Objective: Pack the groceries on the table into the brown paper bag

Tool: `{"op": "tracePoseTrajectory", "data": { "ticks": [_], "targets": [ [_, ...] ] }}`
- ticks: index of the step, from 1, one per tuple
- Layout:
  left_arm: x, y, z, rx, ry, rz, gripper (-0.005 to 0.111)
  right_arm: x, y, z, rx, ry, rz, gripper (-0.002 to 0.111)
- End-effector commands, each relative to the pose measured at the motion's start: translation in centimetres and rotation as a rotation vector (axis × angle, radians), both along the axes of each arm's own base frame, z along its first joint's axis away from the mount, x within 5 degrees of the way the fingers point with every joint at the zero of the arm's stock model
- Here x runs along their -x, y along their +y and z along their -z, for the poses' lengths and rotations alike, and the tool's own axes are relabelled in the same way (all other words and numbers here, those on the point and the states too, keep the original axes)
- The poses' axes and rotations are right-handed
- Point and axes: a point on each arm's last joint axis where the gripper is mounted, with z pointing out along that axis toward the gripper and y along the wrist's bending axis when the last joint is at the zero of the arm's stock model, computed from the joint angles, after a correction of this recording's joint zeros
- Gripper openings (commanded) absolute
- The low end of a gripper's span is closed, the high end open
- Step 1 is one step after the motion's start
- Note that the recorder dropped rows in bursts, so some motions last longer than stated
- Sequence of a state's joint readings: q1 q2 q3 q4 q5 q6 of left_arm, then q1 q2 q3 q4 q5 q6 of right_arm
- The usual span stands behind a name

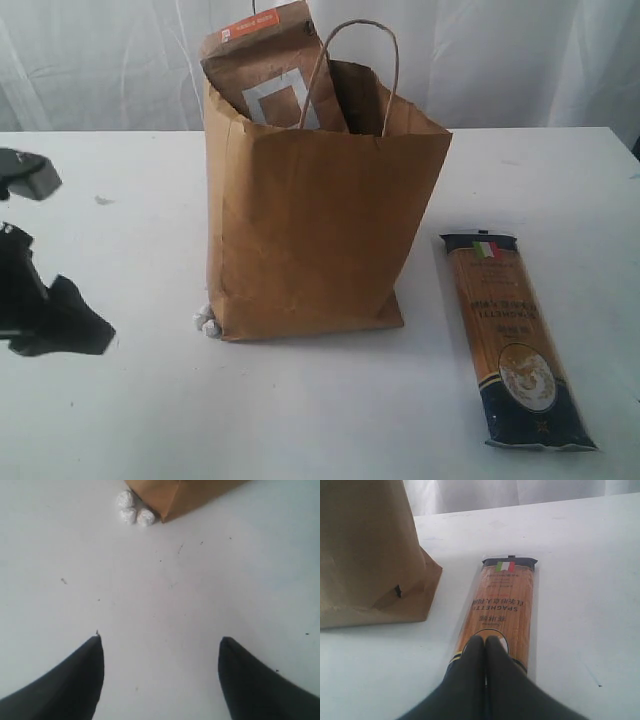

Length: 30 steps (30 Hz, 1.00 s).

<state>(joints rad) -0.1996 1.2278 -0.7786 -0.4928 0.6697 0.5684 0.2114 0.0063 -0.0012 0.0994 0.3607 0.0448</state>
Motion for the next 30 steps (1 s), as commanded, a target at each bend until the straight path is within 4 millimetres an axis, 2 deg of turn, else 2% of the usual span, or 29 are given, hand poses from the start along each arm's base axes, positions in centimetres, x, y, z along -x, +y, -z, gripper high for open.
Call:
{"op": "tracePoseTrajectory", "data": {
  "ticks": [1, 3, 8, 14, 22, 30],
  "targets": [
    [-0.2, -2.1, 1.7, 0.164, -0.079, 0.125, 0.07, 0.0, 0.0, -0.1, -0.007, -0.018, 0.007, 0.0],
    [-0.7, -3.0, 2.0, 0.184, -0.129, 0.171, 0.07, 0.0, 0.0, -0.1, -0.007, -0.018, 0.007, 0.0],
    [-2.2, -4.0, 4.2, 0.078, -0.196, 0.2, 0.07, 0.0, 0.0, -0.1, -0.008, -0.018, 0.005, 0.0],
    [-4.0, -4.5, 6.1, 0.027, -0.177, 0.175, 0.07, 0.0, 0.0, -0.1, -0.008, -0.018, 0.005, 0.0],
    [-5.2, -4.5, 8.9, -0.004, -0.112, 0.11, 0.07, 0.0, 0.0, -0.1, -0.008, -0.018, 0.005, 0.0],
    [-6.9, -5.1, 9.5, -0.013, -0.115, 0.137, 0.07, 0.0, 0.0, -0.1, -0.008, -0.018, 0.005, 0.0]
  ]
}}
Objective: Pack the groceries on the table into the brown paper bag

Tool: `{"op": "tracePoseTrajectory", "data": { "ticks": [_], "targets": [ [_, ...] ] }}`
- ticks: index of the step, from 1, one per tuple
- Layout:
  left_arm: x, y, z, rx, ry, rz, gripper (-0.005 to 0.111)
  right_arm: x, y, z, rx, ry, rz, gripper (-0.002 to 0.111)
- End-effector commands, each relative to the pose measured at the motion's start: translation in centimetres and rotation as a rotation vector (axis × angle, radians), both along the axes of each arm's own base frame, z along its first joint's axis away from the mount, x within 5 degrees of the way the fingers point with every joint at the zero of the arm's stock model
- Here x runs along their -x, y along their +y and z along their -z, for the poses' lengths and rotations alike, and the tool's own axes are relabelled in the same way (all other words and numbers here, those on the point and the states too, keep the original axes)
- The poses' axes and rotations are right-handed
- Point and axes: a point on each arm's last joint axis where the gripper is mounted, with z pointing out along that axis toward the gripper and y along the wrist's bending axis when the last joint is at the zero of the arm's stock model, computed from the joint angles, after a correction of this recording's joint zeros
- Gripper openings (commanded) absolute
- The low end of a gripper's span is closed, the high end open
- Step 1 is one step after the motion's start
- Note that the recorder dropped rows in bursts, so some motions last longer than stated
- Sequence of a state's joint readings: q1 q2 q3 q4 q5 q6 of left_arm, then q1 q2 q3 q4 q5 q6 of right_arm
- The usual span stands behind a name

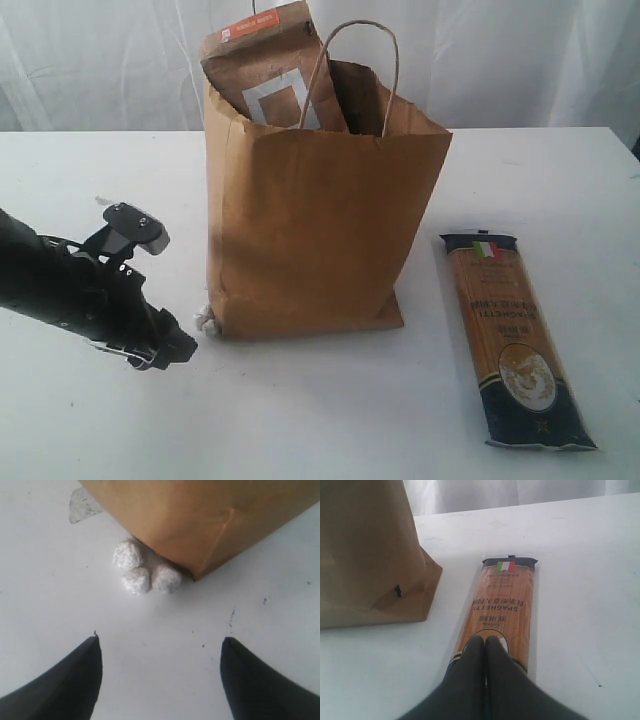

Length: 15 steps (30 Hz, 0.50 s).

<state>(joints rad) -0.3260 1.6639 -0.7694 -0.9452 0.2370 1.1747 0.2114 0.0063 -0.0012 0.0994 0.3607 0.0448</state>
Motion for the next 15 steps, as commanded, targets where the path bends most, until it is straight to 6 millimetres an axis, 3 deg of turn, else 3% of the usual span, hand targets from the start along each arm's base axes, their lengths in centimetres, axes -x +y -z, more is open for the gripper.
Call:
{"op": "tracePoseTrajectory", "data": {
  "ticks": [1, 15],
  "targets": [
    [-0.9, -0.7, 0.0, 0.017, 0.004, 0.016, 0.07, 0.0, 0.0, -0.1, -0.008, -0.018, 0.005, 0.0],
    [-3.3, -2.3, 2.0, -0.036, -0.028, 0.036, 0.07, 0.0, 0.0, -0.1, -0.023, -0.014, 0.009, 0.0]
  ]
}}
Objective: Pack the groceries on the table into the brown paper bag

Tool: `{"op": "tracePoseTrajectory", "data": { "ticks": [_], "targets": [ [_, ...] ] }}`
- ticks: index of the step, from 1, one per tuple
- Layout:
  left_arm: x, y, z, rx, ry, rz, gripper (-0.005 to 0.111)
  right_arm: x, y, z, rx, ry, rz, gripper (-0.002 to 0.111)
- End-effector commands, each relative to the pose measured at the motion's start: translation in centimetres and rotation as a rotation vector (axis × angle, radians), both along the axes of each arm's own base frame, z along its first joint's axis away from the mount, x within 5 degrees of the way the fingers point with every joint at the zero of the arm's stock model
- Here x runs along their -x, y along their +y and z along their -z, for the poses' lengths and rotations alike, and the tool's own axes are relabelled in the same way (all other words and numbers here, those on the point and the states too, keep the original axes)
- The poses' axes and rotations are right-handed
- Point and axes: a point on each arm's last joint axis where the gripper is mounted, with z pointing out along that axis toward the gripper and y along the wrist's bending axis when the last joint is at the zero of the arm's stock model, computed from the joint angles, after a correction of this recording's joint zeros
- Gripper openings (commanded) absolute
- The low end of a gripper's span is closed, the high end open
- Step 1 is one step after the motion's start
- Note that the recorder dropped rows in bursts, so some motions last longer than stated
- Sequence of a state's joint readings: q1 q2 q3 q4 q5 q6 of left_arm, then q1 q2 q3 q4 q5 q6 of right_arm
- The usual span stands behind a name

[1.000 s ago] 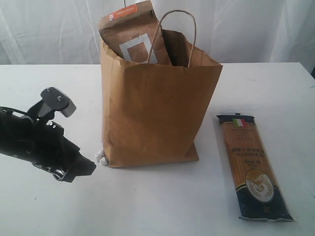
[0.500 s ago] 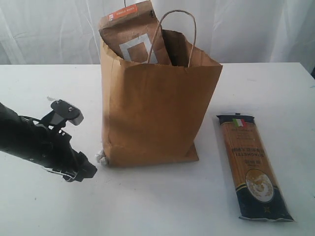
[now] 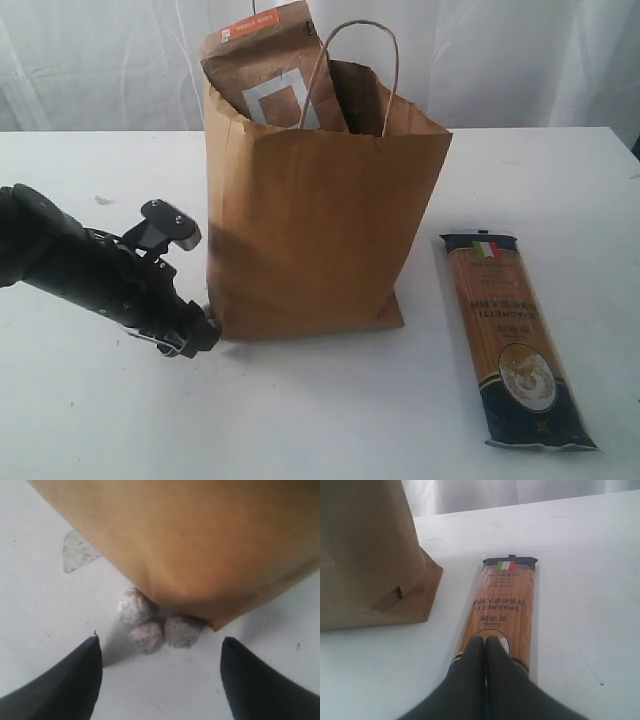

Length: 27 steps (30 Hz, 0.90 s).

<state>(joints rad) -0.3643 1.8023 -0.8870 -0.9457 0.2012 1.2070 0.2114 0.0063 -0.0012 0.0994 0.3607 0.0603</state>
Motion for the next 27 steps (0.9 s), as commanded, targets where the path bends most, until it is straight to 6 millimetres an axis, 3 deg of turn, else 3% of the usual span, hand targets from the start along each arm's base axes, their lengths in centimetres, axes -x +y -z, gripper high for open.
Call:
{"op": "tracePoseTrajectory", "data": {
  "ticks": [1, 14, 18, 27],
  "targets": [
    [-0.7, -0.3, 0.5, -0.013, -0.019, -0.02, 0.07, 0.0, 0.0, -0.1, -0.008, -0.018, 0.005, 0.0],
    [-2.1, 0.7, 0.2, -0.078, -0.142, -0.136, 0.07, 0.0, 0.0, -0.1, -0.008, -0.018, 0.005, 0.0],
    [-2.5, 1.4, -1.3, -0.053, -0.194, -0.222, 0.07, 0.0, 0.0, -0.1, -0.008, -0.018, 0.005, 0.0],
    [-1.6, 1.0, -4.3, 0.026, -0.216, -0.178, 0.07, 0.0, 0.0, -0.1, -0.008, -0.018, 0.005, 0.0]
  ]
}}
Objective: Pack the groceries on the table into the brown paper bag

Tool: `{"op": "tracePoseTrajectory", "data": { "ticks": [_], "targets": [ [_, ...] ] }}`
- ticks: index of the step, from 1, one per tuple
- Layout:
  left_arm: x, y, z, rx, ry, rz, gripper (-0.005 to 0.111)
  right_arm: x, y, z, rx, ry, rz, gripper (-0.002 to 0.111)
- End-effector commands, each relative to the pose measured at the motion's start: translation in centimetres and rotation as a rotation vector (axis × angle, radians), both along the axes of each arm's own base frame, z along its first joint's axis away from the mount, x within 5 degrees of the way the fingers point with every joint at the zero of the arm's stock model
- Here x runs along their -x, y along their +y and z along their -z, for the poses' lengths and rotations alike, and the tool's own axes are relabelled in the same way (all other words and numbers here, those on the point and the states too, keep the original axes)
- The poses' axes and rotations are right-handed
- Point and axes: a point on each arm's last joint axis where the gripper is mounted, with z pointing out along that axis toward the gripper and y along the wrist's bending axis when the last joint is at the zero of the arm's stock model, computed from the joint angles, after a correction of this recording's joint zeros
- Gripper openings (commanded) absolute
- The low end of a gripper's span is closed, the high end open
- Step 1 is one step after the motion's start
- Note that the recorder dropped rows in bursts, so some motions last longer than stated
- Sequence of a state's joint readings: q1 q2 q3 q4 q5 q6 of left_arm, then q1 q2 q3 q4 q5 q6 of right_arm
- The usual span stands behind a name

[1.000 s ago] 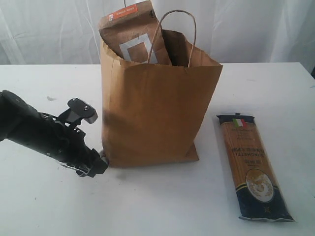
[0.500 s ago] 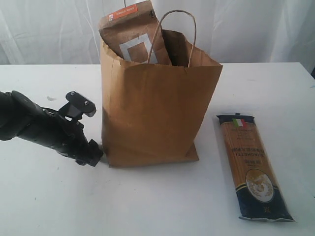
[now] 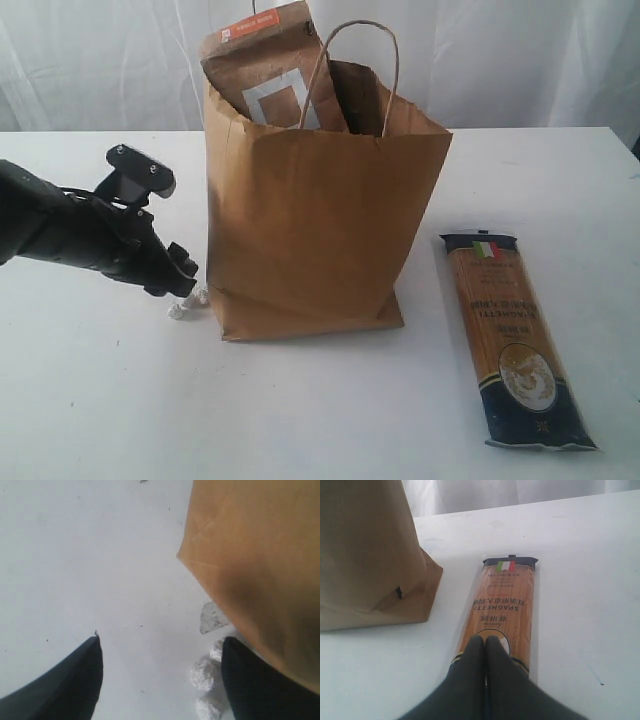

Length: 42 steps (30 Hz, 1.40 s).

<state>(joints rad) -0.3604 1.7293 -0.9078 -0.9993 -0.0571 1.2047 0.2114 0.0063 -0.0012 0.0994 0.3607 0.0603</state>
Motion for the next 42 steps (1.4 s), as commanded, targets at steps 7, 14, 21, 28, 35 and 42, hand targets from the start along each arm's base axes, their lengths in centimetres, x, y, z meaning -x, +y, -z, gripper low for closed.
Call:
{"op": "tracePoseTrajectory", "data": {
  "ticks": [7, 14, 21, 28, 35, 42],
  "targets": [
    [2.4, 0.1, 0.9, 0.073, 0.132, 0.006, 0.07, 0.0, 0.0, -0.1, -0.008, -0.018, 0.005, 0.0],
    [3.4, 1.0, 2.5, 0.02, 0.151, -0.032, 0.07, 0.0, 0.0, -0.1, -0.008, -0.018, 0.005, 0.0],
    [3.3, 1.1, 2.8, 0.008, 0.148, -0.045, 0.07, 0.0, 0.0, -0.1, -0.008, -0.016, 0.005, 0.0],
    [3.1, 1.2, 4.2, -0.022, 0.175, -0.049, 0.067, 0.0, 0.0, -0.1, -0.008, -0.016, 0.005, 0.0],
    [3.1, 1.2, 5.1, -0.036, 0.201, -0.047, 0.056, 0.0, 0.0, -0.1, -0.008, -0.016, 0.005, 0.0],
    [3.0, 1.3, 5.1, -0.04, 0.199, -0.051, 0.001, 0.0, 0.0, -0.1, -0.007, -0.014, 0.004, 0.0]
  ]
}}
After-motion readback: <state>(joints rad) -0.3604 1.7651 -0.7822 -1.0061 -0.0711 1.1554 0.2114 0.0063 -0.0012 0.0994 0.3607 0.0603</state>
